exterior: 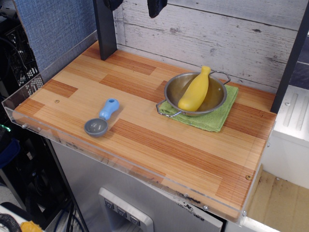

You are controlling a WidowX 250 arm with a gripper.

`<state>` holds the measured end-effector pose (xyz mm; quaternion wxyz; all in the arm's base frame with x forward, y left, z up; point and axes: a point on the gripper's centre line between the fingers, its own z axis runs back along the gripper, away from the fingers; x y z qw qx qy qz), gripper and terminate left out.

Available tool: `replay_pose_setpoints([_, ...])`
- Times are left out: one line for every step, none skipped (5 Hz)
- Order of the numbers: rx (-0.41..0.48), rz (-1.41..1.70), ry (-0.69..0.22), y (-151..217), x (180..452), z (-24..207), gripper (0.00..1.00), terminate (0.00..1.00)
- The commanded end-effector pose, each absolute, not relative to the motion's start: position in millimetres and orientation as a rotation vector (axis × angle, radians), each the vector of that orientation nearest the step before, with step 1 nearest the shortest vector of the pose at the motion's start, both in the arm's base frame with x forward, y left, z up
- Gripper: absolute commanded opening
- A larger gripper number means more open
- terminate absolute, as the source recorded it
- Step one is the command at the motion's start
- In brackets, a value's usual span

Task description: Put the scoop in the bottom right corned of the table.

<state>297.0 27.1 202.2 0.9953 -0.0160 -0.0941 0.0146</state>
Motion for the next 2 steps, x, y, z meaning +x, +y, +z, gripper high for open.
replay_pose_setpoints([-0.032, 0.029, -0.189, 27, 297, 202, 1.00, 0.00])
replay_pose_setpoints([-0.015, 0.026, -0.161, 39, 285, 182, 1.00, 0.00])
